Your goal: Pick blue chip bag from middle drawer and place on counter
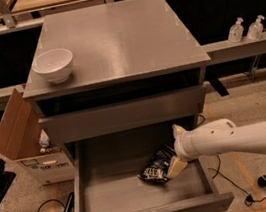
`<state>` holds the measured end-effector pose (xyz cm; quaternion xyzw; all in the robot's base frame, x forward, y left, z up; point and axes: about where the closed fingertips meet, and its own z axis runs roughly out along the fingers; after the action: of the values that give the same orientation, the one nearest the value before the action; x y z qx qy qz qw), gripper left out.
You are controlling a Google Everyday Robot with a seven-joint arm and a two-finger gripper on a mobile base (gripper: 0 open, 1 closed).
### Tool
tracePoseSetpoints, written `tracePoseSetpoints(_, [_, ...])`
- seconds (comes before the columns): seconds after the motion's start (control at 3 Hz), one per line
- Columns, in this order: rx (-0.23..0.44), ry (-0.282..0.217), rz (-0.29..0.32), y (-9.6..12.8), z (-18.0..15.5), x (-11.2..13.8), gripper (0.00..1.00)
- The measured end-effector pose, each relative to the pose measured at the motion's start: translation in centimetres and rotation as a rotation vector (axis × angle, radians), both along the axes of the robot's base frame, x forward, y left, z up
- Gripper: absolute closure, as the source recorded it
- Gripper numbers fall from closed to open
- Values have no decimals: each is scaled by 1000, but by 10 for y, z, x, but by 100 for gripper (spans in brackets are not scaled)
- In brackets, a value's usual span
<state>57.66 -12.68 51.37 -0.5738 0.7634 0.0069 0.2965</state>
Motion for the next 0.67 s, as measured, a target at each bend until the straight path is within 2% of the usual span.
tracePoseSetpoints(0.33, [-38,23,22,9,-36,15,0])
tracePoseSetpoints(0.67, [-81,69,49,20,-73,24,0])
